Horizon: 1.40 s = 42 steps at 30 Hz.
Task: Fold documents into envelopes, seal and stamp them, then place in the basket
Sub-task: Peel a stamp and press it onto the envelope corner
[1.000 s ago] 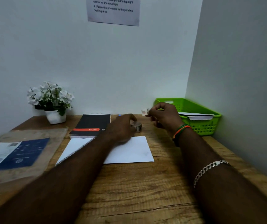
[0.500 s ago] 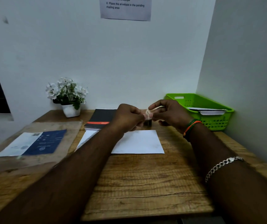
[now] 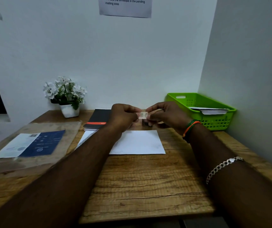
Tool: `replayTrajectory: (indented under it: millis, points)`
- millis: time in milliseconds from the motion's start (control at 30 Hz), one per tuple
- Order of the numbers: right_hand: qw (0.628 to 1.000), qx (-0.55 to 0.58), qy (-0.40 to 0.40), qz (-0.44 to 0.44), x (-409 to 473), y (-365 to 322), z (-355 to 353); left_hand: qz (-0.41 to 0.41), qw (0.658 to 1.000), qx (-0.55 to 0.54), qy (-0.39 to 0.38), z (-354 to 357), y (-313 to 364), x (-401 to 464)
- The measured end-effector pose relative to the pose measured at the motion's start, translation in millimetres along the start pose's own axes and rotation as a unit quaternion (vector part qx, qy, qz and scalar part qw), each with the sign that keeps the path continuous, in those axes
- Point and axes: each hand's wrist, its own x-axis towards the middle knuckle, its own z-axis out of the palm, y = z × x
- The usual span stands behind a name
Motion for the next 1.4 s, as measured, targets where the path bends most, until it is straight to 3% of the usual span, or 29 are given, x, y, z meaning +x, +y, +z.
replayTrajectory:
  millis: [167,467,700,900,1067,1400]
  points:
    - [0.998,-0.031,-0.044,0.014,-3,0,1,0.053,0.997,0.056,0.002,0,-5,4]
    - [0.999,-0.02,0.023,0.03,3,2,-3,0.137,0.978,0.154,-0.037,2,-10,7]
    - [1.0,-0.031,-0.005,-0.005,3,5,-6,0.224,0.954,0.19,-0.054,7,-13,6]
    - [0.996,-0.074,0.036,0.025,3,11,-5,0.218,0.946,0.234,-0.053,8,-19,9]
    - [0.993,-0.059,0.066,0.076,6,16,-8,0.187,0.921,0.321,-0.117,4,-24,15]
    - [0.991,-0.091,0.038,0.093,5,18,-6,0.17,0.905,0.355,-0.162,11,-34,15]
